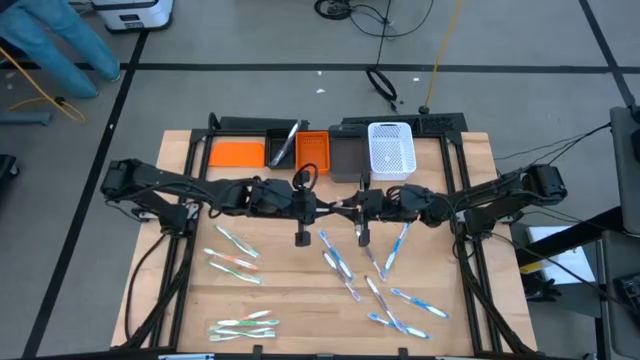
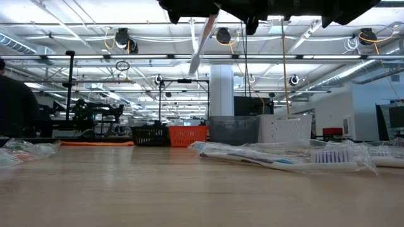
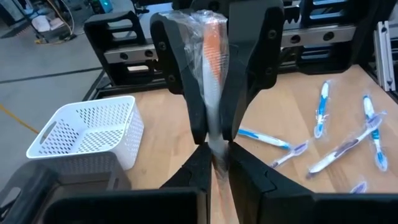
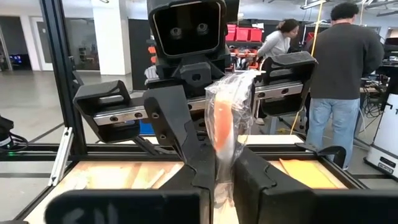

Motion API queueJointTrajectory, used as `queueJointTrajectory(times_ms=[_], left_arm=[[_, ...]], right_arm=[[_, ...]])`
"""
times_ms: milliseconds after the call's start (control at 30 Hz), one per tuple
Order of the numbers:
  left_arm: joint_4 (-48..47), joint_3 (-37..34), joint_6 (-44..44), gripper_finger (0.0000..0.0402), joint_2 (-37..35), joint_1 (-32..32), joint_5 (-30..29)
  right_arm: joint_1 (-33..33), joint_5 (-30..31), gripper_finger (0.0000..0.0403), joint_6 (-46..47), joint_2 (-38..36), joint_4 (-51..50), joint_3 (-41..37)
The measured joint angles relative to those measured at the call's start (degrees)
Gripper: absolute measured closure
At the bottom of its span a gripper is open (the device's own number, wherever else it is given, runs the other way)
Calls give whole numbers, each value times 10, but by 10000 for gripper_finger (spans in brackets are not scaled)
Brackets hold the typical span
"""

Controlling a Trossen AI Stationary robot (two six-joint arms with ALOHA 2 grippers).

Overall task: Pick & Place Toothbrushes
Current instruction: Put the orange toothbrush into the white bin

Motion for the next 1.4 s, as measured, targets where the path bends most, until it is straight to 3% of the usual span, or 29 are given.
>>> queueJointTrajectory(times_ms=[367,700,900,1133,1400], left_arm=[[0,0,7,354,0,-2,-2],[-24,0,4,237,0,-2,-43],[-81,0,-25,196,0,-5,-45],[-147,0,-61,197,0,-17,-45],[-154,0,-74,216,0,-48,-43]], right_arm=[[0,15,384,1,-5,-13,0],[0,75,384,-3,-67,-116,0],[0,143,385,-5,-117,-202,0],[-24,181,385,6,-182,-281,0],[-91,241,385,51,-244,-383,0]])
